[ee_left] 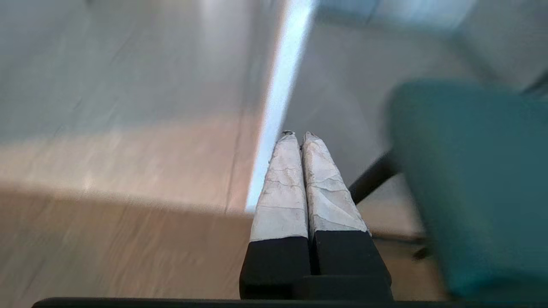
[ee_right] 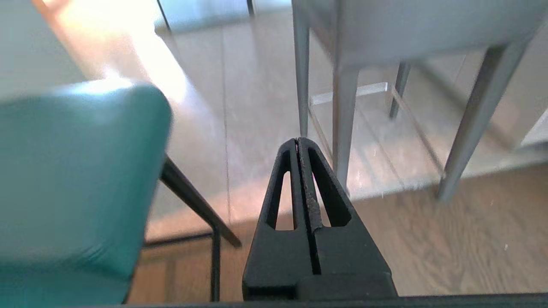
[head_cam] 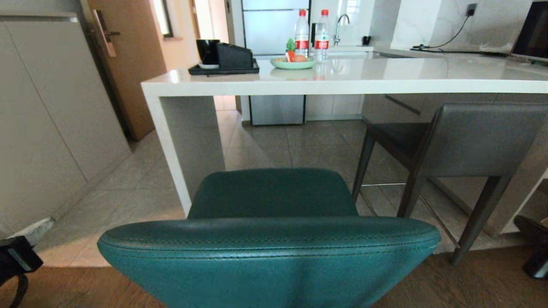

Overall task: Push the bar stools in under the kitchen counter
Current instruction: Pull the gray chair out from under the dining table

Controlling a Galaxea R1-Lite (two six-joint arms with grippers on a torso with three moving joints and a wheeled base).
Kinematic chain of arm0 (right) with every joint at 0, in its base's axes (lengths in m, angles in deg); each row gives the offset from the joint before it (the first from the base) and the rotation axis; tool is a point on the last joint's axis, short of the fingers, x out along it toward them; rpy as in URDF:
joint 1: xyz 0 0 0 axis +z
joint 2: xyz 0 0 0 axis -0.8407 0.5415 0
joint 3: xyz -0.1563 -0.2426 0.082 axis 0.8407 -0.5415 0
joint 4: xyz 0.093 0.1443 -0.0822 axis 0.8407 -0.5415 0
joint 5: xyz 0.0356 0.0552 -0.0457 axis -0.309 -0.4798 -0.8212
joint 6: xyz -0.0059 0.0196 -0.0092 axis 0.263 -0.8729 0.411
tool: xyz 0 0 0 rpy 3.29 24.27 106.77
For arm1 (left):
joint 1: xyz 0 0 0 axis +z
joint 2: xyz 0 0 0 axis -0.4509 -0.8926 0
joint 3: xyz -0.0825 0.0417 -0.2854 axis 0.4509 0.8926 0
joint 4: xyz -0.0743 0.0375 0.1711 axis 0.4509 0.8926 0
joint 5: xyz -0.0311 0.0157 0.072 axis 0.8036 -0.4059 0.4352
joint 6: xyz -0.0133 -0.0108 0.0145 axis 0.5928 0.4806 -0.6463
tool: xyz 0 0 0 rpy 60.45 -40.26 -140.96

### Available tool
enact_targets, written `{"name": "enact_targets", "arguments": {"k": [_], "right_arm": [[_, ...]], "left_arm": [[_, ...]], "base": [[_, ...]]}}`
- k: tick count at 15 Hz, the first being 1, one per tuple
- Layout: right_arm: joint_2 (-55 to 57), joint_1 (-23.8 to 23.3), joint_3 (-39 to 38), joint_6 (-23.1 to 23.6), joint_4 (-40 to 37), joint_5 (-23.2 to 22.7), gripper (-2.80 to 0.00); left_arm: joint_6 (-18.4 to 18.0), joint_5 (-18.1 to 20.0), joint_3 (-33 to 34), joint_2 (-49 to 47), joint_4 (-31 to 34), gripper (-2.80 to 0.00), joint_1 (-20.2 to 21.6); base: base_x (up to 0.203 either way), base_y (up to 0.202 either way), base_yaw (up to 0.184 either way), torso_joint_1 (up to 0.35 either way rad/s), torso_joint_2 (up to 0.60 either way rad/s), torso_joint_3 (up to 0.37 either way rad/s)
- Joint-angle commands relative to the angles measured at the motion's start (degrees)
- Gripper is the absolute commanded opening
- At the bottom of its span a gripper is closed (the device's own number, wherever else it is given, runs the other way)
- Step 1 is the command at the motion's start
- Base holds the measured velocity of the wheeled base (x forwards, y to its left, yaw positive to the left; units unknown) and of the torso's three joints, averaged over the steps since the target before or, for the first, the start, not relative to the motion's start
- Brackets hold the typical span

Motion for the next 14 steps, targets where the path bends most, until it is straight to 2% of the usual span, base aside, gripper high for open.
{"name": "enact_targets", "arguments": {"k": [1,2,3,4,5,6,7,8,10,11,12,13,14], "right_arm": [[-23.0,0.2,3.7,0.1,-19.1,-1.6,-2.80],[-28.7,0.1,5.9,-0.1,-27.7,-2.3,-2.80],[-33.5,0.1,9.3,-0.7,-34.3,-2.7,-2.80],[-36.3,0.0,13.7,-1.2,-40.4,-2.9,-2.80],[-37.3,-0.1,17.8,-1.3,-46.1,-3.2,-2.80],[-36.8,-0.1,19.4,-1.1,-49.1,-3.3,-2.80],[-36.7,-0.1,19.2,-1.1,-49.3,-3.1,-2.80],[-36.7,-0.1,18.9,-0.9,-49.3,-3.0,-2.80],[-36.7,-0.1,17.9,-0.4,-49.3,-3.0,-2.80],[-36.7,-0.1,16.8,0.3,-49.1,-2.9,-2.80],[-36.7,-0.1,15.4,0.7,-48.9,-2.6,-2.80],[-36.7,-0.1,13.2,1.2,-48.0,-2.1,-2.80],[-36.7,-0.1,10.7,1.9,-45.9,-1.8,-2.80]], "left_arm": [[1.7,3.0,0.5,21.4,6.1,-2.80,0.5],[2.5,4.0,-0.5,28.5,12.1,-2.80,-0.2],[3.9,5.1,-3.0,36.7,22.2,-2.80,-1.5],[6.2,6.4,-7.2,43.9,35.8,-2.80,-3.4],[9.1,8.3,-14.3,49.9,52.9,-2.80,-6.8],[11.2,9.8,-20.8,53.5,63.9,-2.80,-11.5],[13.0,11.0,-25.7,55.6,71.4,-2.80,-18.7],[14.4,11.8,-28.8,56.0,74.6,-2.80,-25.3],[16.1,12.8,-35.3,55.8,79.8,-2.80,-34.3],[16.4,12.8,-36.8,56.5,81.5,-2.80,-35.8],[16.2,12.6,-36.0,58.3,82.9,-2.80,-35.0],[14.6,12.4,-33.6,62.1,84.1,-2.80,-33.1],[9.9,11.3,-30.0,65.5,85.6,-2.80,-32.4]], "base": [[0.000,0.000,0.000,0.000,0.00,0.000],[0.000,0.000,0.000,0.000,0.00,0.000],[0.000,0.000,0.000,0.000,0.00,0.000],[0.000,0.000,0.000,0.000,0.00,0.000],[0.000,0.000,0.000,0.000,0.00,0.000],[0.000,0.000,0.000,0.000,0.00,0.000],[0.000,0.000,0.000,0.000,0.00,0.000],[0.000,0.000,0.000,0.000,0.00,0.000],[0.000,0.000,0.000,0.000,0.00,0.000],[0.000,0.000,0.000,0.000,0.00,0.000],[0.000,0.000,0.000,0.000,0.00,0.000],[0.000,0.000,0.000,0.000,0.00,0.000],[0.000,0.000,0.000,0.000,0.00,0.000]]}}
